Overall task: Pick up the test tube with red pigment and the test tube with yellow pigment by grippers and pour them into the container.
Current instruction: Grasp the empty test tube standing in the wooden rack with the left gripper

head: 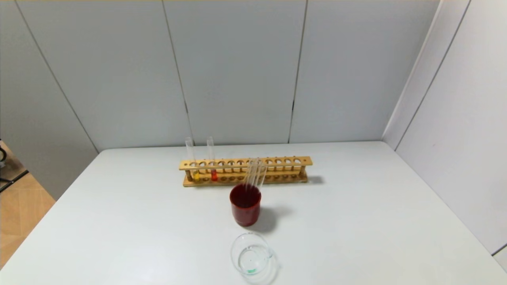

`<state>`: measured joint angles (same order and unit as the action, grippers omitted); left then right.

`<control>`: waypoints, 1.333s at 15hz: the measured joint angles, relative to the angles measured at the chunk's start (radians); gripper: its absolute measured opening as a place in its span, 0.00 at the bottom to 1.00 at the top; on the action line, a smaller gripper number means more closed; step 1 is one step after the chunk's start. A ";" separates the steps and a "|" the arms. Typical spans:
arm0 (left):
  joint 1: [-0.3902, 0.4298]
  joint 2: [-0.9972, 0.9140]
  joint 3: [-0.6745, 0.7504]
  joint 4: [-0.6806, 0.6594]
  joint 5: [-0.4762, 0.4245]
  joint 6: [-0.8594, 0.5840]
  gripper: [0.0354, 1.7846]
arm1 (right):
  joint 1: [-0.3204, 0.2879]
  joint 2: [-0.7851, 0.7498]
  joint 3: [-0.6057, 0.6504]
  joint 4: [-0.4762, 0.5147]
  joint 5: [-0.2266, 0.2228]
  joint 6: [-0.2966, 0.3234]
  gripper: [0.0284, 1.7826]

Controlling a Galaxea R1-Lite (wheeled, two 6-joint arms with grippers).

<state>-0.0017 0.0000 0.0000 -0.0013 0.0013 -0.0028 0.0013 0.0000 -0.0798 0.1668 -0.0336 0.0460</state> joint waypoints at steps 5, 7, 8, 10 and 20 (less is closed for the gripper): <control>0.000 0.000 0.000 -0.001 -0.001 0.000 0.98 | 0.000 0.000 0.000 0.000 0.000 0.000 0.98; 0.000 0.000 0.000 -0.004 -0.001 0.003 0.98 | 0.000 0.000 0.000 0.000 0.000 0.000 0.98; 0.000 0.000 -0.001 -0.008 -0.001 0.004 0.98 | 0.000 0.000 0.000 0.000 0.000 0.000 0.98; 0.000 0.000 -0.036 0.000 -0.021 -0.005 0.98 | 0.000 0.000 0.000 0.000 0.000 0.000 0.98; -0.003 0.383 -0.522 0.069 -0.311 -0.012 0.98 | 0.000 0.000 0.000 0.000 0.000 0.000 0.98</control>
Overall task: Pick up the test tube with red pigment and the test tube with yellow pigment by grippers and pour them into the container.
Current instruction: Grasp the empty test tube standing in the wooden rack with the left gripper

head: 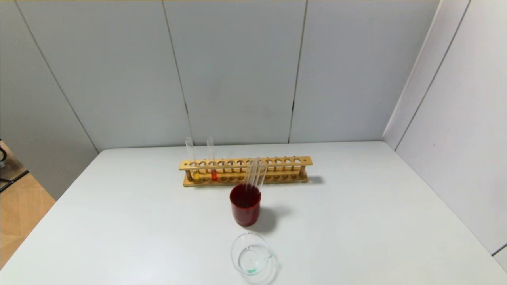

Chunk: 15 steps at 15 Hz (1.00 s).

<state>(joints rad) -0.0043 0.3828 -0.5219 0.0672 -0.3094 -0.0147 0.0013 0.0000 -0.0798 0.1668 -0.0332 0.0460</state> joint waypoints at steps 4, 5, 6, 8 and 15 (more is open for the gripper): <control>-0.003 0.299 -0.124 -0.171 -0.027 -0.025 0.98 | 0.000 0.000 0.000 0.000 0.000 0.000 0.98; -0.003 0.363 -0.134 -0.225 -0.029 -0.048 0.98 | 0.000 0.000 0.000 0.000 0.000 0.000 0.98; -0.005 0.429 -0.136 -0.285 -0.030 -0.070 0.98 | 0.000 0.000 0.000 0.000 0.000 0.000 0.98; -0.011 0.547 -0.116 -0.414 -0.033 -0.086 0.98 | 0.000 0.000 0.000 0.000 0.000 0.000 0.98; -0.071 0.915 -0.044 -0.808 -0.037 -0.076 0.98 | 0.000 0.000 0.000 0.000 0.000 0.000 0.98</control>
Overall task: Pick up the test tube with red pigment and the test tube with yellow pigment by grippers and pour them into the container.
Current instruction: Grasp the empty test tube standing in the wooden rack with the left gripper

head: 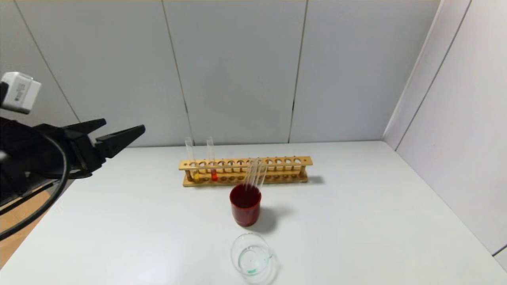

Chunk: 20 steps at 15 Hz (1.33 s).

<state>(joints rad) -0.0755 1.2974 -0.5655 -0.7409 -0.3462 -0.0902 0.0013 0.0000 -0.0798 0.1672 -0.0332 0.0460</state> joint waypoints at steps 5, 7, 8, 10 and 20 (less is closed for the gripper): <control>-0.037 0.254 0.007 -0.206 0.010 0.063 0.98 | 0.000 0.000 0.000 -0.001 0.000 0.000 0.98; -0.065 0.355 0.015 -0.303 0.047 0.091 0.98 | 0.000 0.000 0.000 0.000 0.000 0.000 0.98; -0.079 0.404 0.021 -0.355 0.078 0.096 0.98 | 0.000 0.000 0.000 0.000 0.000 0.000 0.98; -0.099 0.491 0.030 -0.449 0.131 0.100 0.98 | 0.000 0.000 0.000 -0.001 0.000 0.000 0.98; -0.119 0.703 0.045 -0.647 0.171 0.094 0.98 | 0.000 0.000 0.000 0.000 0.000 0.000 0.98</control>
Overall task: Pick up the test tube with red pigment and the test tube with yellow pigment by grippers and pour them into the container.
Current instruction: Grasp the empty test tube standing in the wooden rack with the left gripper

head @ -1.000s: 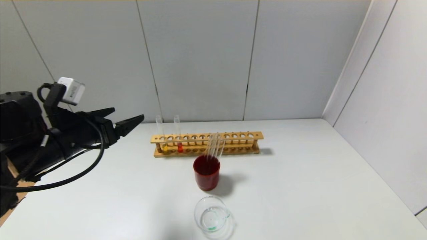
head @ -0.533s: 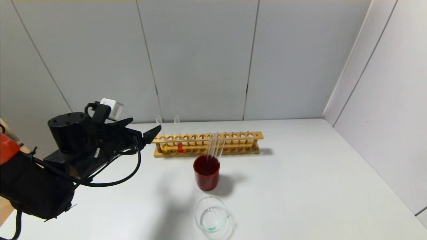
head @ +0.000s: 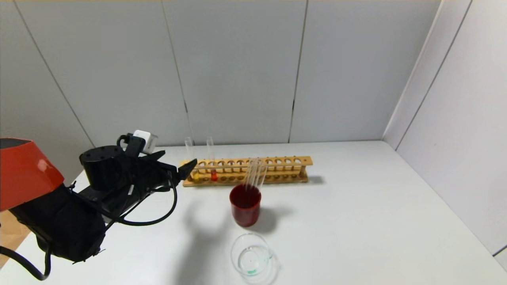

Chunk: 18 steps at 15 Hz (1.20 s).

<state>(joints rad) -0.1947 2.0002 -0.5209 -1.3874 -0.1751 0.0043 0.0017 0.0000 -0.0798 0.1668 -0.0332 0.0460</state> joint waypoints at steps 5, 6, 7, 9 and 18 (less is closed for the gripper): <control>0.000 0.077 -0.056 -0.027 0.013 -0.002 0.98 | 0.000 0.000 0.000 0.000 0.000 0.000 0.98; 0.000 0.094 -0.072 -0.027 0.019 -0.003 0.98 | 0.000 0.000 0.000 0.000 0.000 0.000 0.98; 0.000 0.106 -0.081 -0.027 0.020 -0.005 0.98 | 0.000 0.000 0.000 0.000 0.000 0.000 0.98; 0.000 0.124 -0.098 -0.025 0.021 -0.006 0.98 | 0.000 0.000 0.000 -0.001 0.000 0.000 0.98; -0.006 0.179 -0.174 -0.009 0.025 -0.008 0.98 | 0.000 0.000 0.000 0.000 0.000 0.000 0.98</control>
<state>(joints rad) -0.2011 2.1787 -0.6951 -1.3964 -0.1504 -0.0038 0.0013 0.0000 -0.0794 0.1668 -0.0332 0.0460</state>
